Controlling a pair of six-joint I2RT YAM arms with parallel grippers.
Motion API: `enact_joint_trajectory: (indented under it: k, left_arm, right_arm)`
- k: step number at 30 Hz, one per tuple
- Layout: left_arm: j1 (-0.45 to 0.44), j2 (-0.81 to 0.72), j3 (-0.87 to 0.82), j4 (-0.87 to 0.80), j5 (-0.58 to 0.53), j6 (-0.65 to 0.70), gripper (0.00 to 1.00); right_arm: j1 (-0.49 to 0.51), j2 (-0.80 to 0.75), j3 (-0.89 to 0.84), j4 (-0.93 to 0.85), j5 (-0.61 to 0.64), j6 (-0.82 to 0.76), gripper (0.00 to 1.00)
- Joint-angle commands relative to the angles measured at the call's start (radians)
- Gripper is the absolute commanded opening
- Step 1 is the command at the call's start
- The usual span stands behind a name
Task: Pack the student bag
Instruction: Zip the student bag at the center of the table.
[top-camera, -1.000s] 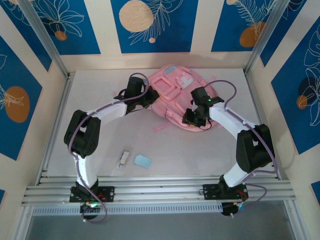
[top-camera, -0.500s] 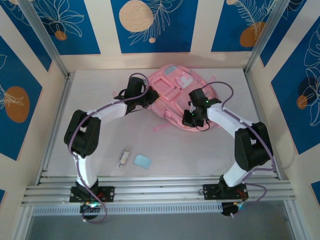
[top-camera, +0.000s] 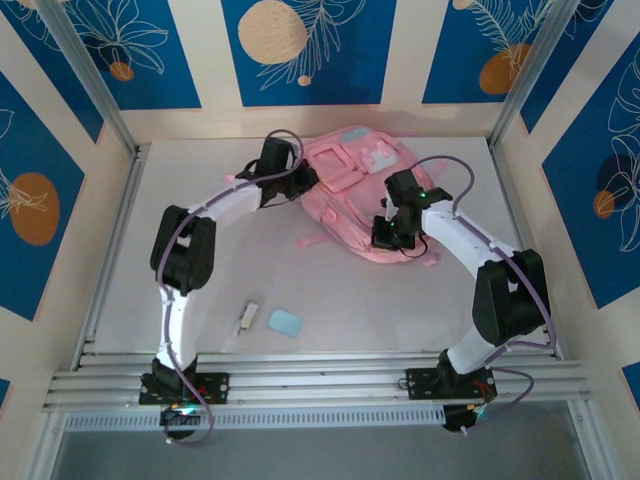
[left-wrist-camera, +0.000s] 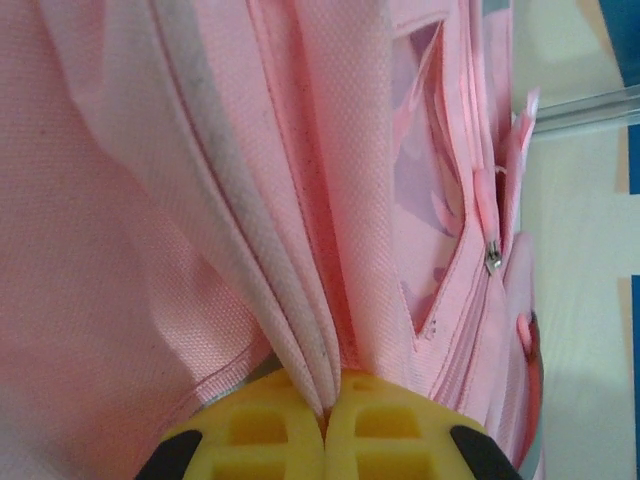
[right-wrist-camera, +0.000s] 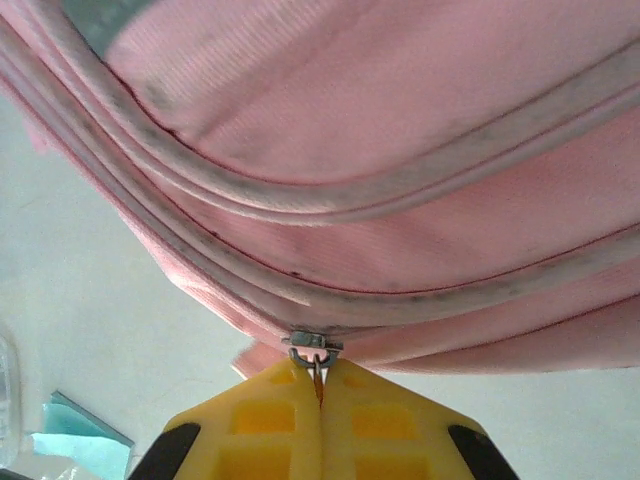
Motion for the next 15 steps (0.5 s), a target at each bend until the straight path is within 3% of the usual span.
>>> enact_joint_trajectory:
  k: [1, 2, 4, 5, 8, 12, 15]
  left_arm:
    - [0.078, 0.06, 0.168, 0.021, -0.068, 0.049, 0.0]
    - [0.077, 0.067, 0.187, 0.003, -0.037, 0.048, 0.04]
    - [0.076, 0.056, 0.175, -0.019, 0.014, 0.037, 0.23]
    - [0.075, 0.037, 0.153, -0.027, 0.042, 0.032, 0.36]
    - [0.069, -0.054, 0.014, -0.013, 0.095, 0.018, 0.6]
    - [0.057, -0.205, -0.211, 0.037, 0.127, -0.018, 0.67]
    - [0.036, -0.285, -0.332, 0.08, 0.123, -0.059, 0.67]
  right_arm:
    - [-0.005, -0.031, -0.037, -0.182, -0.09, 0.004, 0.0]
    - [-0.004, -0.026, -0.035, -0.138, -0.13, 0.024, 0.0]
    - [-0.002, -0.007, -0.027, -0.043, -0.207, 0.072, 0.0]
    - [-0.001, 0.008, -0.019, 0.011, -0.25, 0.101, 0.0]
    - [0.005, 0.07, 0.026, 0.166, -0.35, 0.187, 0.0]
    - [0.028, 0.176, 0.138, 0.31, -0.461, 0.26, 0.0]
    - [0.06, 0.266, 0.267, 0.303, -0.505, 0.25, 0.0]
